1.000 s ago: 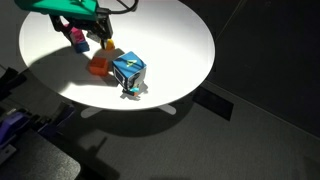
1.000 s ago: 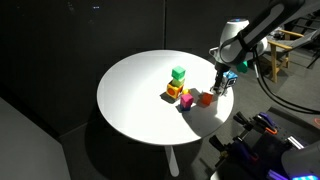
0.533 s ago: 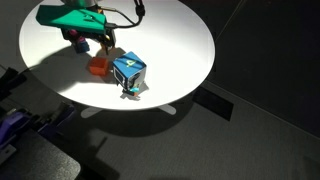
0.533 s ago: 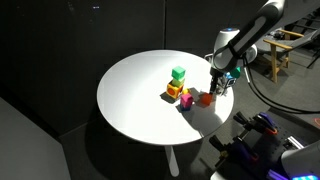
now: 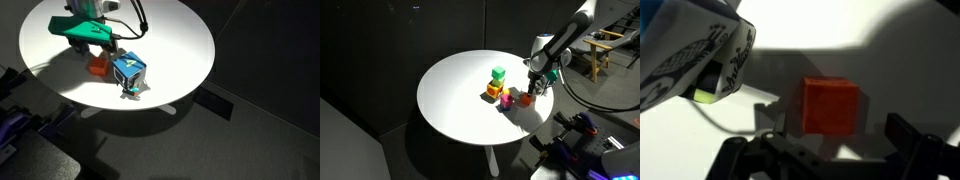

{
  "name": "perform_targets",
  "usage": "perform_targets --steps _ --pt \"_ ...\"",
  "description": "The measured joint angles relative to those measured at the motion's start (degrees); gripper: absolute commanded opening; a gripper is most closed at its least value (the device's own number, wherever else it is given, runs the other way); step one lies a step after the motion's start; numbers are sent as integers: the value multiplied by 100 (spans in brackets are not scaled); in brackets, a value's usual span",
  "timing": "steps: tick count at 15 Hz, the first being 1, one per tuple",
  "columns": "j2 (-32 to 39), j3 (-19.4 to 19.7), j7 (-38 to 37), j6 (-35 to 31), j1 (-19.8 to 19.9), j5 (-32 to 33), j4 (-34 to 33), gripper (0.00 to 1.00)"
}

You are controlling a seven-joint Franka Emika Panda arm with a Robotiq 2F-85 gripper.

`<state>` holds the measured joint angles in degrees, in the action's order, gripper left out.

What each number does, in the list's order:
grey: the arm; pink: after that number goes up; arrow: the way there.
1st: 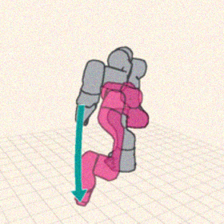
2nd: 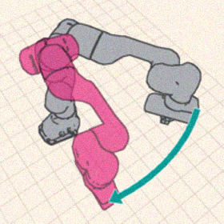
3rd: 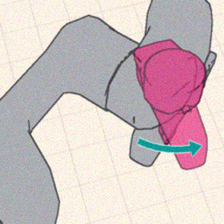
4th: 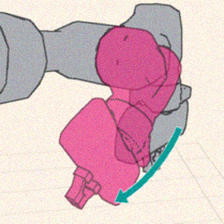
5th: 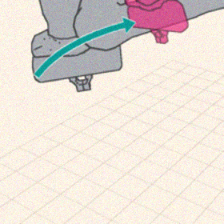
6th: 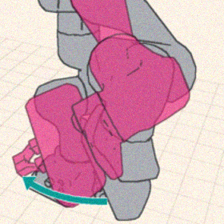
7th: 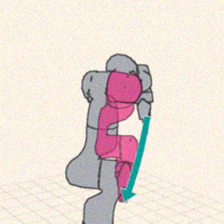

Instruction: Pick up the orange block and put it on the pink block

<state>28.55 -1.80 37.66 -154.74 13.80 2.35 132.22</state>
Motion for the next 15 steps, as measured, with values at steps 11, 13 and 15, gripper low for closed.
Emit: perform_targets --steps 11,13,15 --pt "507 -101 -4 -421 112 2 -214 100" --pt "587 -107 -6 -469 112 4 -243 75" --pt "653 -110 -7 -503 112 7 -269 66"
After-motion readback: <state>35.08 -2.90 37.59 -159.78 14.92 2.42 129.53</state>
